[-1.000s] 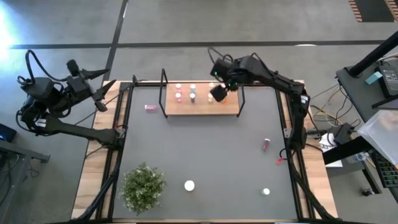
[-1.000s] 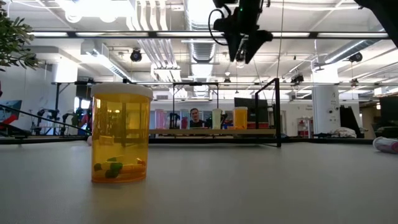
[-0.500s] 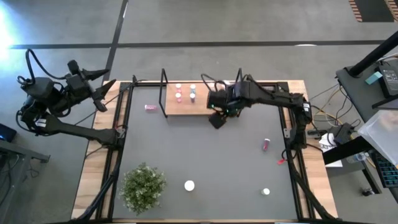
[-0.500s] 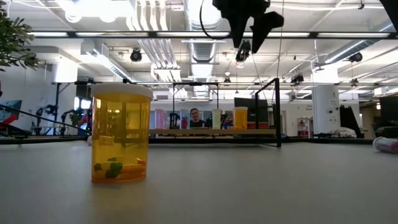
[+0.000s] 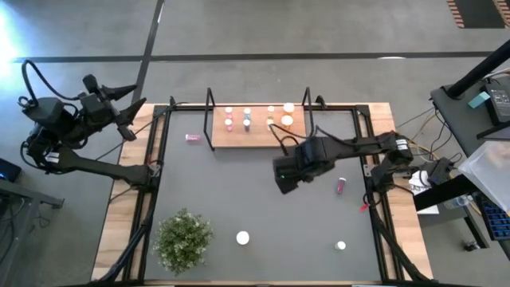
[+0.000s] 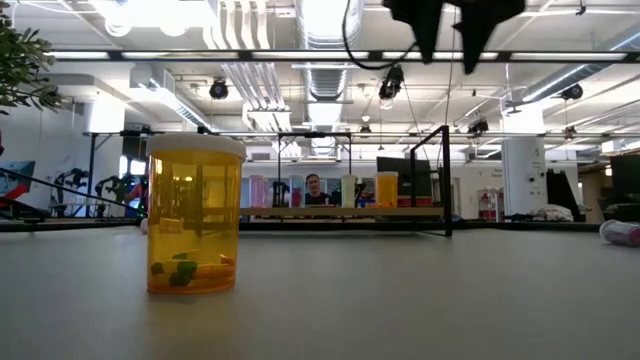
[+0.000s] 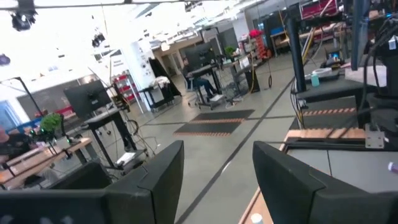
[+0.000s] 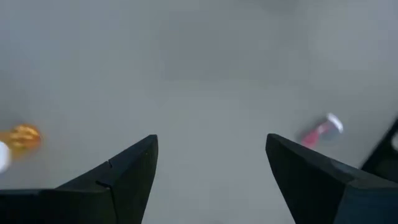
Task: Pick and place medicine bottles onto shelf by color
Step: Put the blue pill bottle on the shelf aligned with the other blue pill bottles
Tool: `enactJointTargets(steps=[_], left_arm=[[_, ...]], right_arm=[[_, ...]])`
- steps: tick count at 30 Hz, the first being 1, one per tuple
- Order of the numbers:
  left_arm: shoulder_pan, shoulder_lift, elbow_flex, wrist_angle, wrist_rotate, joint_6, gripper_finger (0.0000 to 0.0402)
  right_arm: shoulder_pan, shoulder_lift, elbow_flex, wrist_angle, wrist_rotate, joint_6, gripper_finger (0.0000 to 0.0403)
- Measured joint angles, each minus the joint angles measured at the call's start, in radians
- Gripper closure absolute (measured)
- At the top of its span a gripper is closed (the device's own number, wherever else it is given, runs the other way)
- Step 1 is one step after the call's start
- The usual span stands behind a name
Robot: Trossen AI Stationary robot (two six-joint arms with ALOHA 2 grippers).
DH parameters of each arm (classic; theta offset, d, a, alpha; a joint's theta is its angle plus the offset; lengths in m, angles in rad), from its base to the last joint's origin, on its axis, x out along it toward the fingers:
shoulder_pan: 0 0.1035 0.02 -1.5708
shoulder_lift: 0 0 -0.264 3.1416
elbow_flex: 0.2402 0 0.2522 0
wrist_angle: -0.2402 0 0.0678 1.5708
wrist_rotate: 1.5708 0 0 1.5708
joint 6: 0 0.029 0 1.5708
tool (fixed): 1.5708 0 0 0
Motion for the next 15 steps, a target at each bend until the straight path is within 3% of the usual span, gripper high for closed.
enactJointTargets(steps=[11,15], left_arm=[[0.0,0.0,0.001,0.08,0.0,0.083,0.0226],[0.0,0.0,0.0,0.08,0.0,0.083,0.0226]], right_arm=[[0.012,-0.282,-0.487,0.012,-0.133,0.351,0.0113],[0.03,-0.375,-0.654,0.099,-0.153,0.484,0.0113]])
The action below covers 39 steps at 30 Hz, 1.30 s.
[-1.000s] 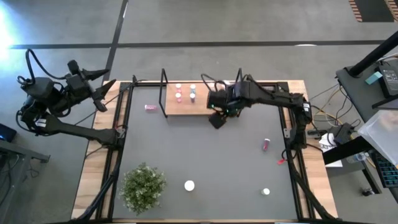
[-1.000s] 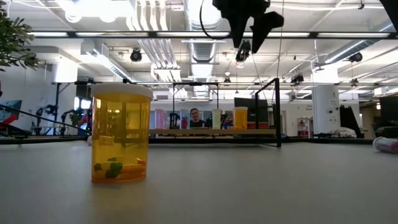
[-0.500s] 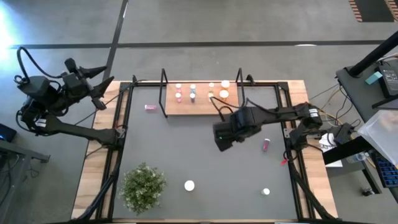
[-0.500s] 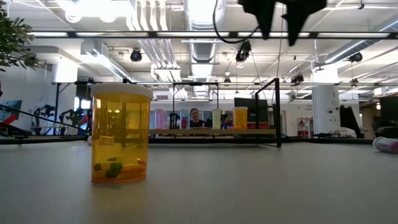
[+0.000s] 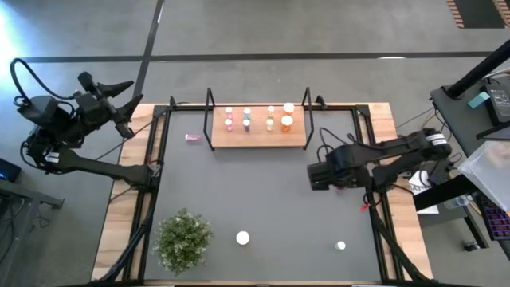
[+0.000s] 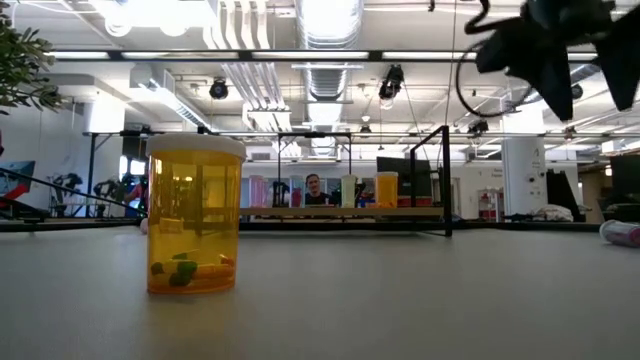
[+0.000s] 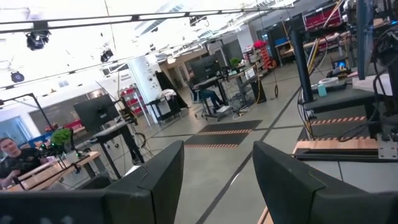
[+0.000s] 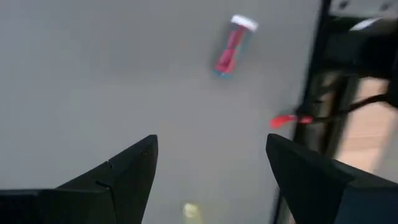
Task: Pick and place medicine bottles onto shelf by color
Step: Put the blue pill bottle on the shelf aligned with the other blue pill bottles
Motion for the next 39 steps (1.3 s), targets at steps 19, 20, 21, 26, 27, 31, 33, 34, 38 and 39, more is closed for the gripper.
enactJointTargets(steps=[19,20,21,26,27,31,33,34,38,39], left_arm=[[0.0,0.0,0.0,0.008,0.0,0.001,0.0226],[0.0,0.0,0.0,0.008,0.0,0.001,0.0226],[0.0,0.0,0.0,0.008,0.0,0.001,0.0226],[0.0,0.0,0.0,0.008,0.0,0.001,0.0226],[0.0,0.0,0.0,0.008,0.0,0.001,0.0226],[0.0,0.0,0.0,0.008,0.0,0.001,0.0226],[0.0,0.0,0.0,0.008,0.0,0.001,0.0226],[0.0,0.0,0.0,0.008,0.0,0.001,0.0226],[0.0,0.0,0.0,0.009,0.0,0.001,0.0226],[0.0,0.0,0.0,0.009,0.0,0.001,0.0226]], right_arm=[[0.004,-0.206,-0.551,0.441,0.031,0.249,0.0136],[0.004,-0.205,-0.567,0.44,0.031,0.26,0.0138],[0.004,-0.205,-0.581,0.441,0.031,0.273,0.0141],[0.004,-0.205,-0.628,0.528,0.033,0.281,0.0152],[0.004,-0.203,-0.638,0.55,0.033,0.281,0.0155],[0.004,-0.193,-0.683,0.623,0.043,0.288,0.0164],[0.004,-0.194,-0.699,0.637,0.05,0.302,0.0169],[0.004,-0.194,-0.703,0.641,0.052,0.307,0.0171],[0.004,-0.195,-0.704,0.648,0.066,0.308,0.0184],[0.004,-0.195,-0.704,0.648,0.067,0.307,0.0188]])
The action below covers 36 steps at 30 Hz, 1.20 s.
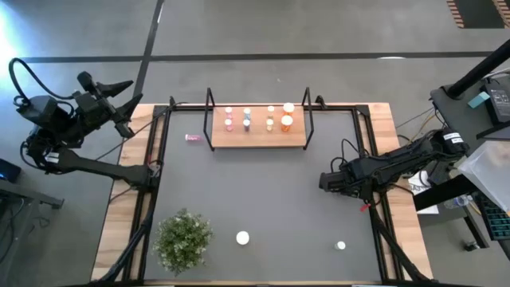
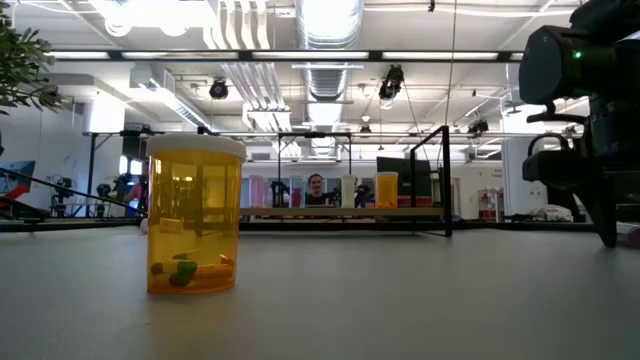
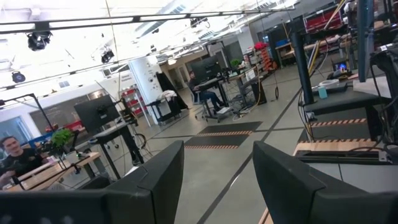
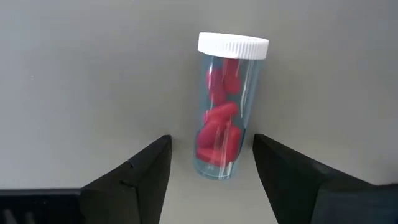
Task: Pick and place medicine bottles onto shelf by color
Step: Put the blue pill bottle on the shelf aligned with the other blue pill bottles
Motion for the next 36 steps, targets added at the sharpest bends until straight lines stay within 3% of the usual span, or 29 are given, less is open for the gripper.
enactJointTargets(steps=[20,27,36], left_arm=[[0.0,0.0,0.0,0.0,0.0,0.0,0.0226],[0.0,0.0,0.0,0.0,0.0,-0.006,0.0226],[0.0,0.03,-0.002,0.0,0.0,-0.011,0.0226]], right_arm=[[0.0,0.002,-0.002,0.003,0.02,0.0,0.0297],[0.0,0.004,0.021,-0.006,0.019,-0.033,0.0301],[0.0,0.004,0.163,0.002,0.021,-0.263,0.0304]])
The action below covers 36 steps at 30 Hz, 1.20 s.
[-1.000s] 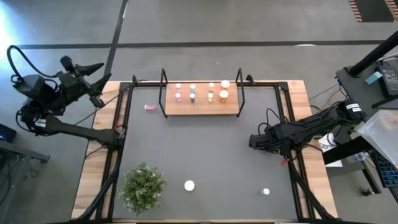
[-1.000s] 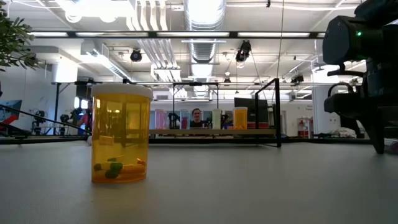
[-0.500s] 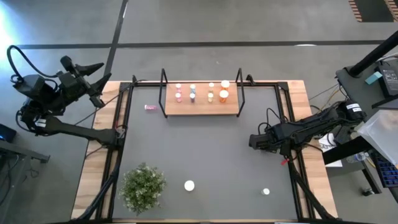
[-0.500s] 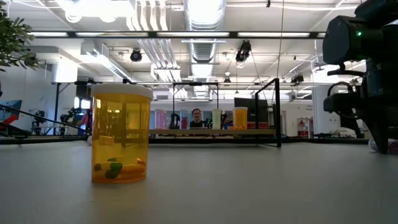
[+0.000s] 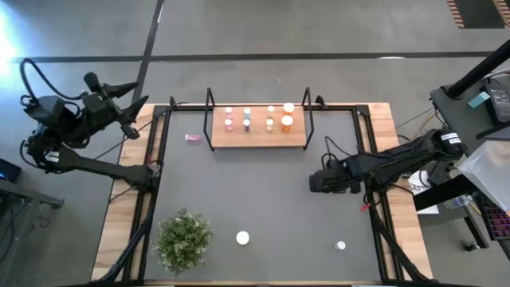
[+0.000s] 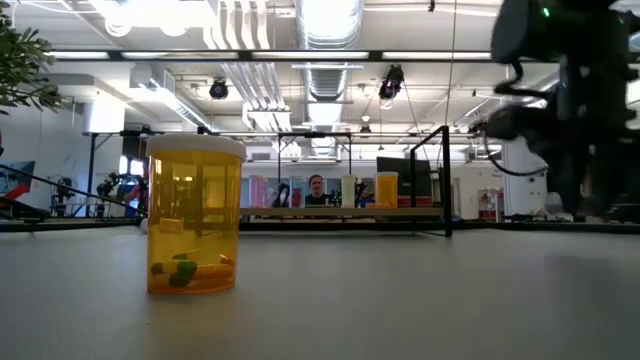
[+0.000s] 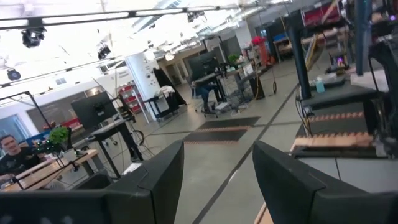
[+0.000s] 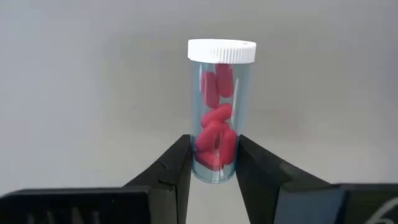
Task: Pick and place medicine bottles onto shelf by color
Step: Put the blue pill bottle on the shelf aligned with the other blue pill bottles
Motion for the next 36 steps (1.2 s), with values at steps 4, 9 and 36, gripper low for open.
enactJointTargets(steps=[4,9,36], left_arm=[[0.0,0.036,0.0,-0.003,0.0,-0.032,0.0226],[0.0,0.086,-0.001,-0.005,0.006,-0.09,0.0226],[0.0,0.496,0.003,0.062,0.615,-0.393,0.0226]], right_arm=[[0.0,0.0,0.095,-0.002,-0.001,-0.15,0.03],[0.0,0.0,0.23,0.009,0.067,-0.317,0.03],[-0.088,0.381,1.022,0.0,0.232,-1.361,0.0298]])
